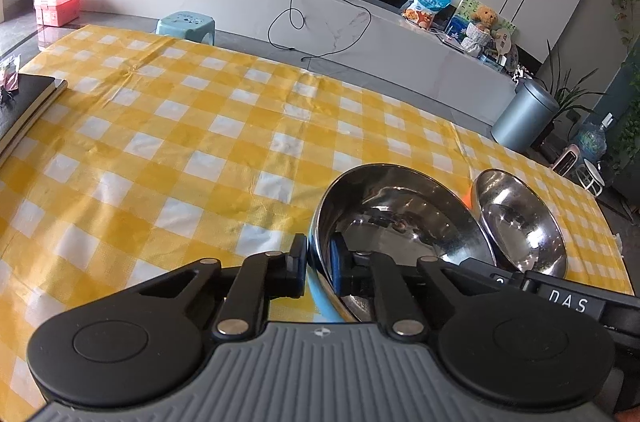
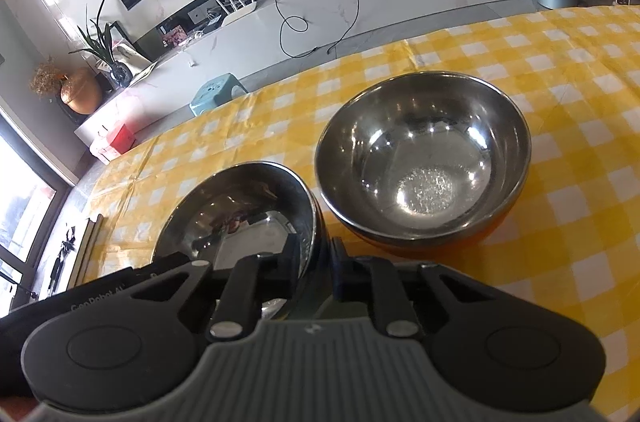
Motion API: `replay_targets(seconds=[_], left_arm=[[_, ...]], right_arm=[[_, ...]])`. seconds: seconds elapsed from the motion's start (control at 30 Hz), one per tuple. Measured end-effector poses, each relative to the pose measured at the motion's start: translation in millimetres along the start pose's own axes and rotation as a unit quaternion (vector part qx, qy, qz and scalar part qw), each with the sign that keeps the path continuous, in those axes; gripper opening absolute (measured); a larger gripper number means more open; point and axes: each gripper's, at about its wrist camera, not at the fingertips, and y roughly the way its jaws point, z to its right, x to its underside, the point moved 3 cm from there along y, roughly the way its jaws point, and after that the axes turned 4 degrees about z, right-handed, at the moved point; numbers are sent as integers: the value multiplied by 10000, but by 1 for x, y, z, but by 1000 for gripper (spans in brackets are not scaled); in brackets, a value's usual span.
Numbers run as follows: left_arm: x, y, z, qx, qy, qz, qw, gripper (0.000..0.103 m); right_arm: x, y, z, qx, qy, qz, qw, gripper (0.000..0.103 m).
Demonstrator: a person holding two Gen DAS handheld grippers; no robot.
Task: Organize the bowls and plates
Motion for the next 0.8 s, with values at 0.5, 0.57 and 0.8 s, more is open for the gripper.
replay_targets(seconds=[0.5, 0.57, 0.8], left_arm=[[-15, -51, 6, 2, -7, 421, 9991, 11], [-16, -62, 10, -23, 26, 459, 9989, 11], [-3, -94, 18, 33, -105, 526, 9986, 11]], right_arm=[[-1, -35, -13, -223, -40, 220, 9995, 9], [-1, -45, -14, -278, -15, 244, 9993, 9], [7, -81, -15, -322, 5, 304, 9990, 8]])
